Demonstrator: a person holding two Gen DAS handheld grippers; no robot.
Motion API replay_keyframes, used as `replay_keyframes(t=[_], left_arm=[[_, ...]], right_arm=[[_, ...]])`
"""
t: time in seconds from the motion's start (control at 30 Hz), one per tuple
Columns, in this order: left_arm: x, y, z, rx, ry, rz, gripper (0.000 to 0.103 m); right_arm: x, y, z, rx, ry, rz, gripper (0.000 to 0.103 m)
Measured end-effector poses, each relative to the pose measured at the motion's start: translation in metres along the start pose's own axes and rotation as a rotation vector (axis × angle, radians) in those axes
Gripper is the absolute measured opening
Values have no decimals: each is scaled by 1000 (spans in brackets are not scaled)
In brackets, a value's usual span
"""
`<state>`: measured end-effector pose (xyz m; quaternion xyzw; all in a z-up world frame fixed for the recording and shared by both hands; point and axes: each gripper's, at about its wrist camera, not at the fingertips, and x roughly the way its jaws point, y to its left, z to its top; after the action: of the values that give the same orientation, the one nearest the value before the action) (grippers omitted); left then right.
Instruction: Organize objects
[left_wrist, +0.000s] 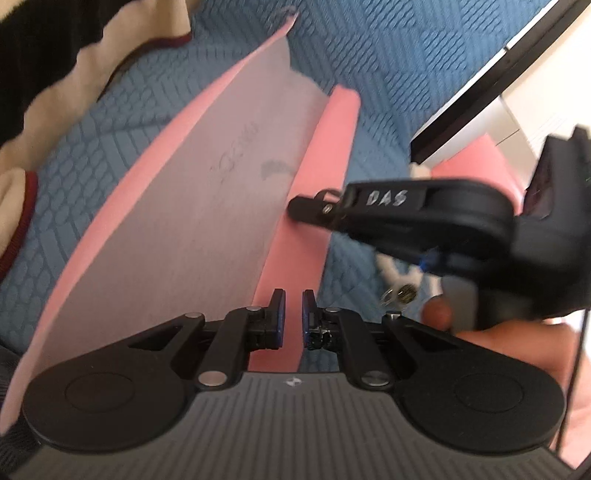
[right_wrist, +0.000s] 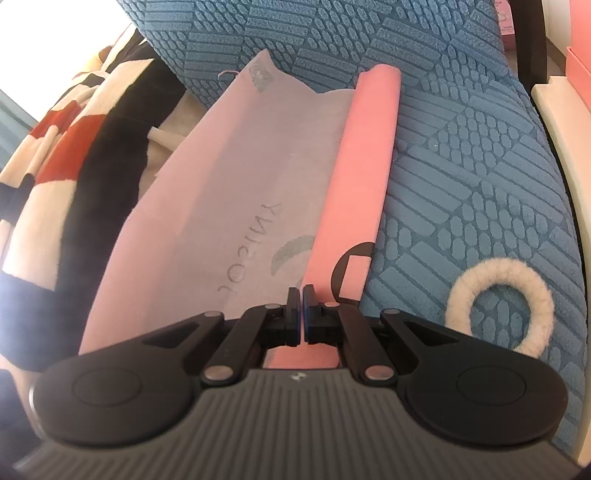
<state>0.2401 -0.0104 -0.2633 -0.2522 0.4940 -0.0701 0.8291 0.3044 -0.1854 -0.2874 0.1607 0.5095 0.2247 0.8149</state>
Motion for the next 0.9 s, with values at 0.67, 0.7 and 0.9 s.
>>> replay_keyframes(t=[0.67, 0.7, 0.9], left_arm=[[-11, 5, -4, 35, -15, 56, 9], [-11, 5, -3, 31, -15, 54, 9], [-11, 9, -2, 7, -21, 51, 9]], right_arm=[[-3, -28, 31, 115, -123, -65, 45], [-2, -30, 32, 130, -116, -47, 45], [3, -29, 30, 171, -81, 29, 44]])
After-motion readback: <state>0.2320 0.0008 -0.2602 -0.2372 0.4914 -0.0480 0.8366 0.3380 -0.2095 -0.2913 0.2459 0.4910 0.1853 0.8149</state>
